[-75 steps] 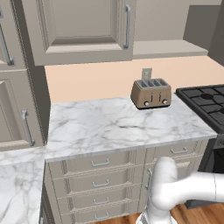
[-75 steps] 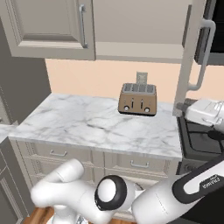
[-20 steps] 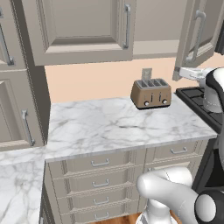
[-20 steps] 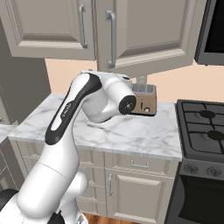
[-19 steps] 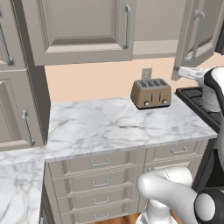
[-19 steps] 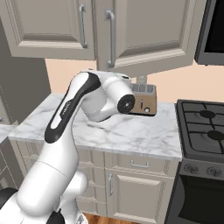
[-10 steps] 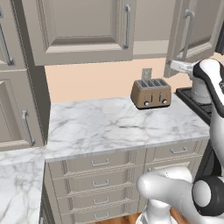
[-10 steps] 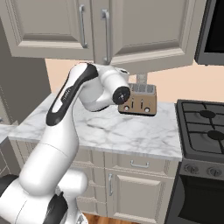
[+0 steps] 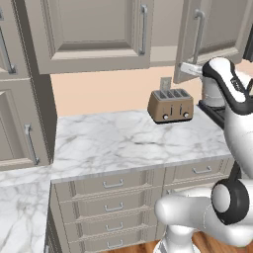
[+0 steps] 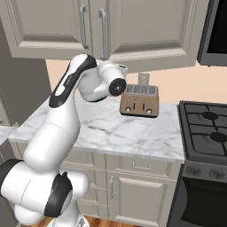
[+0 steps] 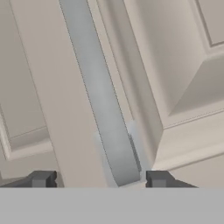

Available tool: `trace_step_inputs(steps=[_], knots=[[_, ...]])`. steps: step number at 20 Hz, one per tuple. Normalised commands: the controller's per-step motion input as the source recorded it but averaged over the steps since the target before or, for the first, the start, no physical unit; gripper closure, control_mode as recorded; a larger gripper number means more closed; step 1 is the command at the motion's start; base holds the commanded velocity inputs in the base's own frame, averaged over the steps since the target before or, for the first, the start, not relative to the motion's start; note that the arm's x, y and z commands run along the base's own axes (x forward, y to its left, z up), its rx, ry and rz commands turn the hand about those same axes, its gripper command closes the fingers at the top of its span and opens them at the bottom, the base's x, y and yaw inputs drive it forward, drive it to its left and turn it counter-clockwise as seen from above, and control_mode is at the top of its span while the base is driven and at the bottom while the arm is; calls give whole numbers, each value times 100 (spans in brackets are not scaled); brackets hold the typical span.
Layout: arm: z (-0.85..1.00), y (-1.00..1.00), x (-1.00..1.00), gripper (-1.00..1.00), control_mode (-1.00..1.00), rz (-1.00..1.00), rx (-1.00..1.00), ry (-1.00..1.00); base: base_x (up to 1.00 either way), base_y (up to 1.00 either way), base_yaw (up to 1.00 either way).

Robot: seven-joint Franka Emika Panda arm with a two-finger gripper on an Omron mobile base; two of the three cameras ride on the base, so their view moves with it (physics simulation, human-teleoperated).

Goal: Open the cabinet. Pick the dish brush and place it next to the sink. Then close the cabinet.

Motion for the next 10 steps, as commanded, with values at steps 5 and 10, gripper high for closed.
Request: trace_step_inputs(steps=[5, 10], knots=[[0, 29, 71, -100, -100, -11, 0, 6, 0, 0, 0], [0, 20, 54, -100, -100, -10, 0, 2, 0, 0, 0]])
